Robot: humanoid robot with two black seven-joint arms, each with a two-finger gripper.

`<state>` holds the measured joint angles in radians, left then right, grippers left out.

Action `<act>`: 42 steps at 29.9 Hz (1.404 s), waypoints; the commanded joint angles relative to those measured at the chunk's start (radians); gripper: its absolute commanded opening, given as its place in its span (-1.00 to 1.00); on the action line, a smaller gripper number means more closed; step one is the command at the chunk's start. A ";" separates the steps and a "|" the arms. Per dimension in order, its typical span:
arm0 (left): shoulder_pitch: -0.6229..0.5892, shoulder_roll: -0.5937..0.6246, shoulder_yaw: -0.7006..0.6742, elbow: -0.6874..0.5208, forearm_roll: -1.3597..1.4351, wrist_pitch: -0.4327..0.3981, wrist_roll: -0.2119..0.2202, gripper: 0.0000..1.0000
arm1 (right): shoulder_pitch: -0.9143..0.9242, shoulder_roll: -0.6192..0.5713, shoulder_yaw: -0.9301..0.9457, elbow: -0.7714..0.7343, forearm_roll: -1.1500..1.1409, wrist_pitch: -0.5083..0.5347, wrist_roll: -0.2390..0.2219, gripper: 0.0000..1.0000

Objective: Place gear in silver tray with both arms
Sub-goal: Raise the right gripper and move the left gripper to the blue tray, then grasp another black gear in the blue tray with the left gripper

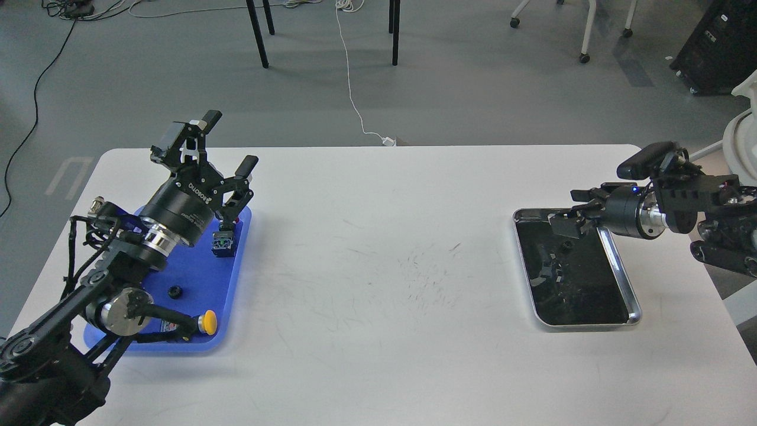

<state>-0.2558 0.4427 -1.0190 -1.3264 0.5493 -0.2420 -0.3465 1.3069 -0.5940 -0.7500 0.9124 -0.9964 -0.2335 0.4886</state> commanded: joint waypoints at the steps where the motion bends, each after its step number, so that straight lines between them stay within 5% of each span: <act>1: -0.016 0.056 0.002 -0.017 0.001 -0.017 -0.020 0.96 | -0.130 -0.058 0.283 0.086 0.155 0.000 0.000 0.95; 8: -0.059 0.218 0.007 -0.080 0.274 -0.187 -0.046 0.96 | -0.495 0.002 0.930 0.198 0.485 0.009 0.000 0.95; 11: -0.063 0.310 0.007 -0.126 0.573 -0.247 -0.129 0.96 | -0.574 0.043 1.049 0.224 0.625 0.013 0.000 0.96; 22: -0.163 0.587 0.238 -0.154 1.632 -0.221 -0.142 0.95 | -0.635 0.036 1.135 0.241 0.871 0.132 0.000 0.96; 27: -0.241 0.587 0.416 -0.129 1.632 -0.171 -0.142 0.83 | -0.637 0.042 1.133 0.241 0.869 0.132 0.000 0.97; 33: -0.310 0.573 0.537 -0.056 1.632 -0.165 -0.142 0.25 | -0.634 0.045 1.135 0.241 0.868 0.132 0.000 0.97; 42: -0.307 0.507 0.543 0.059 1.632 -0.165 -0.142 0.25 | -0.635 0.048 1.133 0.243 0.864 0.132 0.000 0.97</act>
<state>-0.5653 0.9682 -0.4759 -1.3106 2.1818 -0.4065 -0.4888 0.6731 -0.5473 0.3844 1.1537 -0.1308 -0.1011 0.4888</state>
